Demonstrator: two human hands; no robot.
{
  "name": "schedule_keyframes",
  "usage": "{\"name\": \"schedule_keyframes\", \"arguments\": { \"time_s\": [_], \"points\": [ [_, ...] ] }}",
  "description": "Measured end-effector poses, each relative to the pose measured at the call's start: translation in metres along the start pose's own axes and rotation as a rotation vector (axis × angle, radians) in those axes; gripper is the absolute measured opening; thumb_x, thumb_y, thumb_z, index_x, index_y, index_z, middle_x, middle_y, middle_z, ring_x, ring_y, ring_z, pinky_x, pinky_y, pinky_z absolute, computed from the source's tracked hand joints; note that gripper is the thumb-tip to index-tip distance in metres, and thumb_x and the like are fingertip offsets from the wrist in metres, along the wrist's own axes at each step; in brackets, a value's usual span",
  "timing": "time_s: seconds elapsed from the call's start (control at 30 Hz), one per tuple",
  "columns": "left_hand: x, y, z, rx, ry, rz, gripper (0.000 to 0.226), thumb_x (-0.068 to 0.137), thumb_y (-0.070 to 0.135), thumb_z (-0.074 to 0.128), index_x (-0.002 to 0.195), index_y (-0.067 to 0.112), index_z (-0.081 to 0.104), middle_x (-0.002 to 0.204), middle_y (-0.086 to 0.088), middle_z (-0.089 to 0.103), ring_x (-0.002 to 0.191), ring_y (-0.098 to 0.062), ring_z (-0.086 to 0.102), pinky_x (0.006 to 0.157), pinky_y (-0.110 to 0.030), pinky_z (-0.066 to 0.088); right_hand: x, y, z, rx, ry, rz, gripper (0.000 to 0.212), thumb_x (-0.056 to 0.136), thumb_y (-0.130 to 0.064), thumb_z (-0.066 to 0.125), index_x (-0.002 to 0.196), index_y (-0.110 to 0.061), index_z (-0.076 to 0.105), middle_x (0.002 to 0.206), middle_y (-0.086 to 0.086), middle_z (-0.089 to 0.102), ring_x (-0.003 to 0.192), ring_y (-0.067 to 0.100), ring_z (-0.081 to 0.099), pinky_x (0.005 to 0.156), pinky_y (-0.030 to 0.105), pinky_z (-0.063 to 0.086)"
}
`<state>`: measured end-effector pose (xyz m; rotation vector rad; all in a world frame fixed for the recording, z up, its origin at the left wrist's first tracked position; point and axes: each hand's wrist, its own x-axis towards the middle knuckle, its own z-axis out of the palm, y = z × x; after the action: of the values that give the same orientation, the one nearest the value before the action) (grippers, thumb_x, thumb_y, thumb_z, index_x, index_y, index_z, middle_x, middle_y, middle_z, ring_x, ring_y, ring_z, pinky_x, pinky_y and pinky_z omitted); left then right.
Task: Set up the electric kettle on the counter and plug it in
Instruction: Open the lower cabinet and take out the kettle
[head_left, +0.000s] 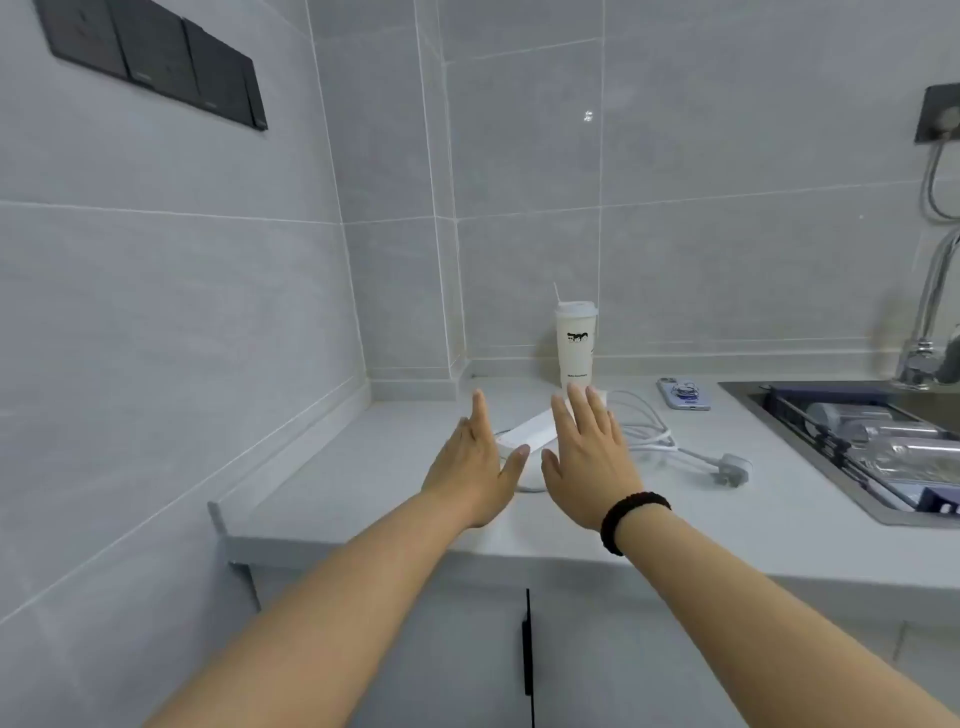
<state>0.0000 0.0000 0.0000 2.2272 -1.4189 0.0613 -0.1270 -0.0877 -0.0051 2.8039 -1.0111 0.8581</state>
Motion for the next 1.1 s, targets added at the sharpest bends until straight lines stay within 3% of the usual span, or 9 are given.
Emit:
{"name": "schedule_keyframes", "arguments": {
  "time_s": [0.27, 0.43, 0.53, 0.6, 0.67, 0.77, 0.9, 1.0, 1.1],
  "points": [
    [-0.044, 0.001, 0.03, -0.101, 0.085, 0.052, 0.088, 0.096, 0.05, 0.037, 0.145, 0.021, -0.03, 0.163, -0.002, 0.001, 0.143, -0.023, 0.028, 0.107, -0.035, 0.033, -0.057, 0.003, 0.035, 0.176, 0.034, -0.015, 0.056, 0.1, -0.026, 0.036, 0.149, -0.004, 0.02, 0.158, 0.009, 0.018, 0.148, 0.023, 0.004, 0.117, 0.025, 0.003],
    [-0.06, -0.01, 0.051, -0.118, 0.15, 0.136, 0.087, 0.097, 0.041, 0.041, 0.145, 0.024, -0.03, 0.162, 0.001, -0.001, 0.142, -0.023, 0.029, 0.104, -0.037, 0.04, -0.077, 0.017, 0.053, 0.293, 0.096, 0.135, 0.048, 0.1, -0.02, 0.038, 0.143, -0.002, 0.033, 0.151, 0.011, 0.036, 0.145, 0.023, 0.024, 0.113, 0.027, 0.025],
    [-0.068, -0.018, 0.066, -0.139, 0.122, 0.107, 0.087, 0.095, 0.039, 0.044, 0.146, 0.025, -0.026, 0.161, -0.003, 0.009, 0.141, -0.024, 0.03, 0.108, -0.038, 0.036, -0.081, 0.021, 0.065, 0.166, 0.145, 0.04, 0.039, 0.093, -0.025, 0.038, 0.119, -0.004, 0.058, 0.114, 0.012, 0.067, 0.114, 0.03, 0.061, 0.075, 0.033, 0.056],
    [-0.074, -0.023, 0.076, -0.163, 0.135, 0.058, 0.086, 0.095, 0.039, 0.045, 0.148, 0.022, -0.02, 0.159, -0.008, 0.019, 0.14, -0.024, 0.031, 0.112, -0.038, 0.03, -0.081, 0.019, 0.066, 0.094, 0.192, 0.002, 0.029, 0.092, -0.027, 0.034, 0.085, -0.011, 0.059, 0.075, 0.002, 0.064, 0.077, 0.025, 0.066, 0.048, 0.023, 0.042],
    [-0.079, -0.025, 0.084, -0.104, 0.161, 0.043, 0.08, 0.096, 0.038, 0.046, 0.151, 0.011, -0.006, 0.156, -0.009, 0.025, 0.14, -0.024, 0.029, 0.117, -0.036, 0.02, -0.08, 0.019, 0.064, 0.063, 0.252, -0.035, 0.031, 0.092, -0.025, 0.033, 0.07, -0.013, 0.053, 0.063, -0.001, 0.056, 0.065, 0.021, 0.06, 0.048, 0.023, 0.036],
    [-0.089, -0.027, 0.1, -0.004, 0.241, 0.101, 0.068, 0.093, 0.033, 0.052, 0.145, 0.0, 0.022, 0.145, -0.011, 0.039, 0.138, -0.029, 0.032, 0.119, -0.037, 0.01, -0.085, 0.021, 0.069, 0.009, 0.211, -0.073, 0.036, 0.094, -0.025, 0.034, 0.077, -0.009, 0.061, 0.075, 0.003, 0.065, 0.078, 0.024, 0.065, 0.058, 0.029, 0.052],
    [-0.092, -0.038, 0.116, 0.05, 0.29, 0.139, 0.055, 0.075, 0.027, 0.064, 0.122, 0.005, 0.048, 0.123, -0.008, 0.052, 0.135, -0.031, 0.037, 0.119, -0.039, 0.008, -0.087, 0.021, 0.072, 0.0, 0.169, -0.077, 0.038, 0.095, -0.028, 0.034, 0.079, -0.008, 0.062, 0.079, 0.004, 0.066, 0.081, 0.025, 0.065, 0.062, 0.031, 0.051],
    [-0.096, -0.039, 0.123, 0.191, 0.308, 0.159, 0.022, 0.067, 0.033, 0.061, 0.082, 0.018, 0.055, 0.146, -0.012, 0.04, 0.141, -0.029, 0.024, 0.118, -0.042, 0.005, -0.087, 0.021, 0.075, -0.012, 0.214, -0.075, 0.038, 0.094, -0.028, 0.034, 0.078, -0.009, 0.062, 0.079, 0.004, 0.066, 0.08, 0.025, 0.065, 0.061, 0.03, 0.049],
    [-0.106, -0.036, 0.14, 0.169, 0.286, 0.132, 0.018, 0.075, 0.032, 0.06, 0.092, 0.026, 0.06, 0.161, -0.009, 0.004, 0.148, -0.023, -0.011, 0.12, -0.044, -0.002, -0.085, 0.024, 0.079, -0.014, 0.247, -0.083, 0.038, 0.094, -0.028, 0.034, 0.079, -0.008, 0.063, 0.082, 0.005, 0.068, 0.081, 0.025, 0.066, 0.062, 0.03, 0.05]
  ]
}}
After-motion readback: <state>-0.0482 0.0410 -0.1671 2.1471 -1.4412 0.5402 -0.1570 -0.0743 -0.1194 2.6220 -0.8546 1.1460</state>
